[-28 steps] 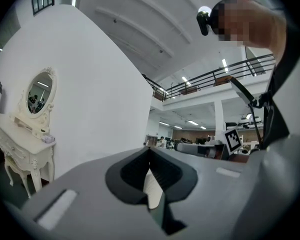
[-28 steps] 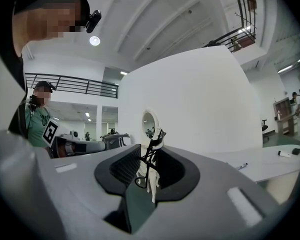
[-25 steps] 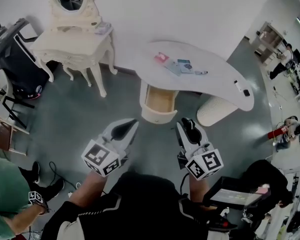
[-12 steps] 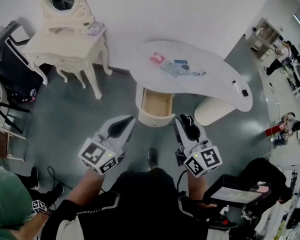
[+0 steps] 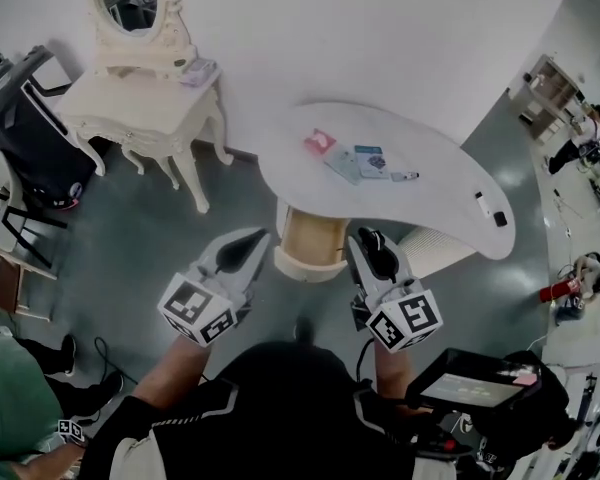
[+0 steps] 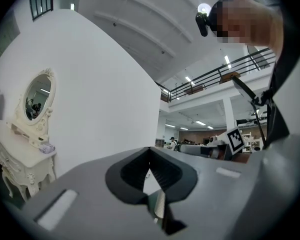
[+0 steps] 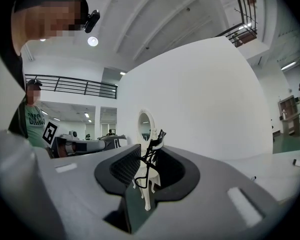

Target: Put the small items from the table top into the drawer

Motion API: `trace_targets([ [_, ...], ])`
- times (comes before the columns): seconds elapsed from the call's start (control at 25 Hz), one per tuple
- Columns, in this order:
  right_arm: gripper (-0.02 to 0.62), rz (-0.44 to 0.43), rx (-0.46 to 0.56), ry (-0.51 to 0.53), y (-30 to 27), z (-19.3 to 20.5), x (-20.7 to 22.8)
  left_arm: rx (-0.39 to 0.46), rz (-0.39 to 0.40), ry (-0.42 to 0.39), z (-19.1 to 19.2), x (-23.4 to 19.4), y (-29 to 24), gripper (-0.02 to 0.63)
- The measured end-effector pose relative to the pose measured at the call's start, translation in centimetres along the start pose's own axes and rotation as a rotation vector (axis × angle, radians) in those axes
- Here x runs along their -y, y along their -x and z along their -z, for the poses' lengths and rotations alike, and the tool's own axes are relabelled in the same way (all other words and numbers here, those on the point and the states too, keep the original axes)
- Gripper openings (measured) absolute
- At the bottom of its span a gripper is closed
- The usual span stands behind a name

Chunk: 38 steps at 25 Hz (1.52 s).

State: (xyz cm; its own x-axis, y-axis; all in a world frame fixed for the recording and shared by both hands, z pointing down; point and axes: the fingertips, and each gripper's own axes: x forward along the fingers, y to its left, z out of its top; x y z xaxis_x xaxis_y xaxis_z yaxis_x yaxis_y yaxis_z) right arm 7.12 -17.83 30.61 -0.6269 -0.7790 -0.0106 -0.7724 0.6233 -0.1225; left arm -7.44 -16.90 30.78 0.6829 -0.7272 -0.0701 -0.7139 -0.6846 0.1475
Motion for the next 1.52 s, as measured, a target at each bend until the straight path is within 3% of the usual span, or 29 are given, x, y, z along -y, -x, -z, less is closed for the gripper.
trace_targets([
  [0.6, 0.095, -0.118, -0.017, 0.005, -4.9, -0.5, 6.5, -0.032, -0.078, -0.049, -0.2, -2.1, -7.1, 0.0],
  [0.8, 0.095, -0.149, -0.046, 0.022, -6.0, 0.2, 8.3, -0.028, -0.141, -0.048, 0.6, -3.3, -9.4, 0.0],
  [1.28, 0.095, -0.211, -0.136, -0.008, -8.9, 3.9, 11.4, -0.117, -0.151, 0.032, 5.1, -5.3, -13.3, 0.0],
  [1.52, 0.095, -0.205, -0.212, -0.008, -10.9, 7.2, 11.4, -0.138, -0.111, 0.038, 7.0, -7.4, -13.5, 0.0],
])
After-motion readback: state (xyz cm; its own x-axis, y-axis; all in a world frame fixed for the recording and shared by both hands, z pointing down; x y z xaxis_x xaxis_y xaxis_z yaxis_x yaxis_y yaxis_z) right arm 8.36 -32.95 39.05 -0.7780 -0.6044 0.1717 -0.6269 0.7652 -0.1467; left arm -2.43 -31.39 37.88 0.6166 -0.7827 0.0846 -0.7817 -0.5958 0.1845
